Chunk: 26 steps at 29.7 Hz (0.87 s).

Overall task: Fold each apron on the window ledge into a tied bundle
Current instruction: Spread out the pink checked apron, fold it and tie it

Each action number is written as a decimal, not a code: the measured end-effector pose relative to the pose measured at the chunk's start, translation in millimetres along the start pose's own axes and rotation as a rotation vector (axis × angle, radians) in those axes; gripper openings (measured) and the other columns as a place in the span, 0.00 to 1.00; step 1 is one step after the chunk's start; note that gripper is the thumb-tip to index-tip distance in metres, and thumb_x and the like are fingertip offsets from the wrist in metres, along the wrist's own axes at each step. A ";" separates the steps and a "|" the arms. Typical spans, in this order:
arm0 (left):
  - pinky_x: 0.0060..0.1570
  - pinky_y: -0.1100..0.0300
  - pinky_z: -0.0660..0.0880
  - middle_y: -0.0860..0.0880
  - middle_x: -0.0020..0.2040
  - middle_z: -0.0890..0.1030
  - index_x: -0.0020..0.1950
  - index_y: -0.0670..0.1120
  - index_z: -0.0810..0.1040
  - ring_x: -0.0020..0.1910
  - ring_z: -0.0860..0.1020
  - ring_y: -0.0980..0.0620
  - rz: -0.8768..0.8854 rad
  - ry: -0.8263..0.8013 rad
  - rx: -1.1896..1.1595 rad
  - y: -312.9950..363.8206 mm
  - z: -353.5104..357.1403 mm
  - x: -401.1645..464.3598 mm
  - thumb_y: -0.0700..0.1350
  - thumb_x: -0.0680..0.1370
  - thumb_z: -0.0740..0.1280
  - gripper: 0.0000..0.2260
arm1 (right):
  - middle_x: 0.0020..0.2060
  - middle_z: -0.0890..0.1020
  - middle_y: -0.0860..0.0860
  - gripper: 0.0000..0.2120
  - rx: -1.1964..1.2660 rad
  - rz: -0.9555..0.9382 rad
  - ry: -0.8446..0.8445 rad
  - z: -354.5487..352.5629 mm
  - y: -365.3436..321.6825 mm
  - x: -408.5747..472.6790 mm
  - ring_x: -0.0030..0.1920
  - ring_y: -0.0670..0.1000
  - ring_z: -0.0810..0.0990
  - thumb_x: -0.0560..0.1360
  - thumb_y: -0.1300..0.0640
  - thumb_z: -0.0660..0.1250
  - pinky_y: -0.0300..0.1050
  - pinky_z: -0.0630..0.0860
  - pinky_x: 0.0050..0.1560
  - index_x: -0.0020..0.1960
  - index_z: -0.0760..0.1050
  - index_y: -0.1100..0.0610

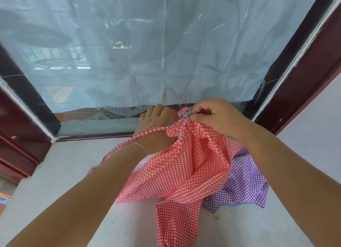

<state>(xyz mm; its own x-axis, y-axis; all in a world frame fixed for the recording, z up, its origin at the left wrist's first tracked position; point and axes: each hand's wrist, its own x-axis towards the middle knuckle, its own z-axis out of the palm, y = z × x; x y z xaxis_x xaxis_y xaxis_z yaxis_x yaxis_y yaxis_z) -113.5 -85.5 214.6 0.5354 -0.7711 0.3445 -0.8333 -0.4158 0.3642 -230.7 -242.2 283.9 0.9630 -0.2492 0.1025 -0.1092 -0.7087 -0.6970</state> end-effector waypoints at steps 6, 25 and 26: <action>0.38 0.55 0.70 0.50 0.48 0.76 0.53 0.47 0.71 0.42 0.76 0.48 -0.060 0.143 0.040 21.3 0.3 -9.6 0.57 0.77 0.52 0.17 | 0.39 0.82 0.39 0.05 0.023 0.027 0.004 6.6 -7.7 3.0 0.40 0.35 0.80 0.74 0.56 0.71 0.24 0.71 0.42 0.44 0.80 0.46; 0.44 0.59 0.75 0.57 0.41 0.80 0.48 0.56 0.75 0.41 0.78 0.56 -0.191 -0.305 -0.668 -4.7 -10.4 -1.5 0.39 0.78 0.66 0.10 | 0.38 0.84 0.44 0.02 0.012 0.071 -0.128 -6.6 -14.2 8.0 0.37 0.38 0.81 0.73 0.56 0.72 0.33 0.77 0.45 0.44 0.82 0.50; 0.42 0.60 0.74 0.55 0.41 0.79 0.49 0.53 0.73 0.39 0.77 0.56 -0.190 -0.335 -0.736 -5.3 -11.5 -1.3 0.37 0.78 0.65 0.10 | 0.39 0.84 0.45 0.02 0.016 0.079 -0.126 -7.4 -13.5 8.4 0.38 0.39 0.81 0.74 0.56 0.71 0.35 0.77 0.46 0.45 0.82 0.52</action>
<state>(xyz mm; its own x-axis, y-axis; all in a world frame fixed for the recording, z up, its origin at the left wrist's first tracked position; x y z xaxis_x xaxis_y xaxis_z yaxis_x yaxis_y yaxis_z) -108.2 -76.6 222.1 0.4914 -0.8708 -0.0136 -0.3672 -0.2214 0.9034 -222.9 -239.6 299.4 0.9749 -0.2185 -0.0421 -0.1829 -0.6793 -0.7107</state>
